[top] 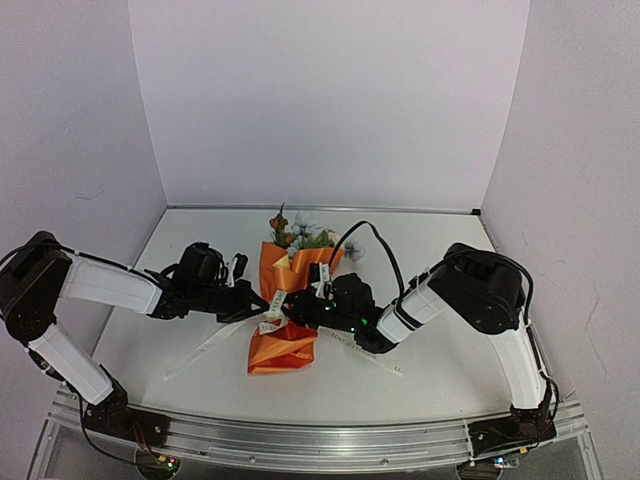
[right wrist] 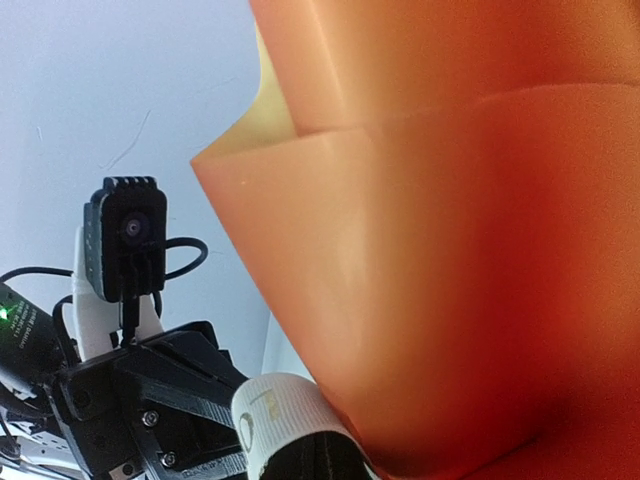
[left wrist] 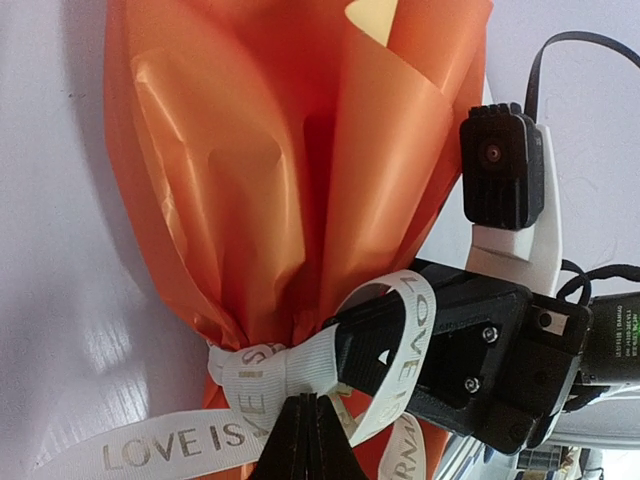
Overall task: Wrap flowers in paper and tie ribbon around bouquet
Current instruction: Cross the half-tied ribbon over the folded bouquet.
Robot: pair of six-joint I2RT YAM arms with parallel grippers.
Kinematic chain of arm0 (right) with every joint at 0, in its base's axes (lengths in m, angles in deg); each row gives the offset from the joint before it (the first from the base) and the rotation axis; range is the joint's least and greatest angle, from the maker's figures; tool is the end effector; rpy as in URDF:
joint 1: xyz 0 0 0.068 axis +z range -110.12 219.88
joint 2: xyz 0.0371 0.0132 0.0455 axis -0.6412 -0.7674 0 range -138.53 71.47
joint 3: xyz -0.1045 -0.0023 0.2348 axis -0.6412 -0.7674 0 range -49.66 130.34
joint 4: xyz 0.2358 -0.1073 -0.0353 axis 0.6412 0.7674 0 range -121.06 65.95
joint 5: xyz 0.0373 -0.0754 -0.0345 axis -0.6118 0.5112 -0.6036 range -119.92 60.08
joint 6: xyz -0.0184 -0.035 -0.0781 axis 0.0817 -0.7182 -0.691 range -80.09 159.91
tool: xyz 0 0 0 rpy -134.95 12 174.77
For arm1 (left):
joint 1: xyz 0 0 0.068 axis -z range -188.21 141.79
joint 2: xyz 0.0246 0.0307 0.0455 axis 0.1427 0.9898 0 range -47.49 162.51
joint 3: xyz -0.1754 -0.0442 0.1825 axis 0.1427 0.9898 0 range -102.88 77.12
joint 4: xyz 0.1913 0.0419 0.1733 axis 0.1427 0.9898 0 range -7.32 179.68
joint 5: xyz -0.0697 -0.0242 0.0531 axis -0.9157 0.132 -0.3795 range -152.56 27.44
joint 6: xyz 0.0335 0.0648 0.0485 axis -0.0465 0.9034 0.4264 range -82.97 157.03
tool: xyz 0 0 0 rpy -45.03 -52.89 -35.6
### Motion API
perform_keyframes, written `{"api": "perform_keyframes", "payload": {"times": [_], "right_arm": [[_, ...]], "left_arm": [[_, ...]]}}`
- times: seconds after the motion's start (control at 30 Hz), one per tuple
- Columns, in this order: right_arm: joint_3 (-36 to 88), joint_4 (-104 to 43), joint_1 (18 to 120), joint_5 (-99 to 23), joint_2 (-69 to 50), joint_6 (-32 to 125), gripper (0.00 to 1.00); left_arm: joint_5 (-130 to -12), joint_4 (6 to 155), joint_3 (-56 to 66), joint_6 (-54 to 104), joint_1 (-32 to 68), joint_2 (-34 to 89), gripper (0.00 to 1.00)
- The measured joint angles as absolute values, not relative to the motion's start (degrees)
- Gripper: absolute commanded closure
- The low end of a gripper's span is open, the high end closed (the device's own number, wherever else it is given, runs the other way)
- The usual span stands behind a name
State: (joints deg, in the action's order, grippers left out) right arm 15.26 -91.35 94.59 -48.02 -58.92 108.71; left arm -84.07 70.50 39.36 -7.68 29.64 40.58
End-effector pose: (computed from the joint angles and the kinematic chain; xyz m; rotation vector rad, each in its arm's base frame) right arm 0.2598 0.4090 0.0909 -0.0440 2.0450 1.7815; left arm 0.2425 -0.2245 0.1203 0.0792 2.4630 -1.1375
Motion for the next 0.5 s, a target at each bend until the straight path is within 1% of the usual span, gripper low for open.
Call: {"api": "perform_keyframes", "payload": {"times": [0.1, 0.2, 0.4, 0.5], "right_arm": [[15.73, -91.43, 94.52, -48.34, -58.92, 108.77, 1.0], [16.4, -91.41, 94.49, -49.07, -58.92, 109.08, 1.0], [17.63, -91.6, 94.49, -50.39, -58.92, 109.55, 1.0], [17.64, -91.61, 94.49, -50.69, -58.92, 109.82, 1.0]], "left_arm": [[-82.69, 69.43, 40.75, -9.26, 29.65, 39.45, 0.87], [-81.23, 68.17, 41.62, -10.68, 29.68, 38.47, 0.84], [-78.78, 65.62, 42.83, -12.5, 29.68, 36.37, 0.73], [-77.91, 65.03, 42.88, -12.62, 29.68, 35.65, 0.7]]}}
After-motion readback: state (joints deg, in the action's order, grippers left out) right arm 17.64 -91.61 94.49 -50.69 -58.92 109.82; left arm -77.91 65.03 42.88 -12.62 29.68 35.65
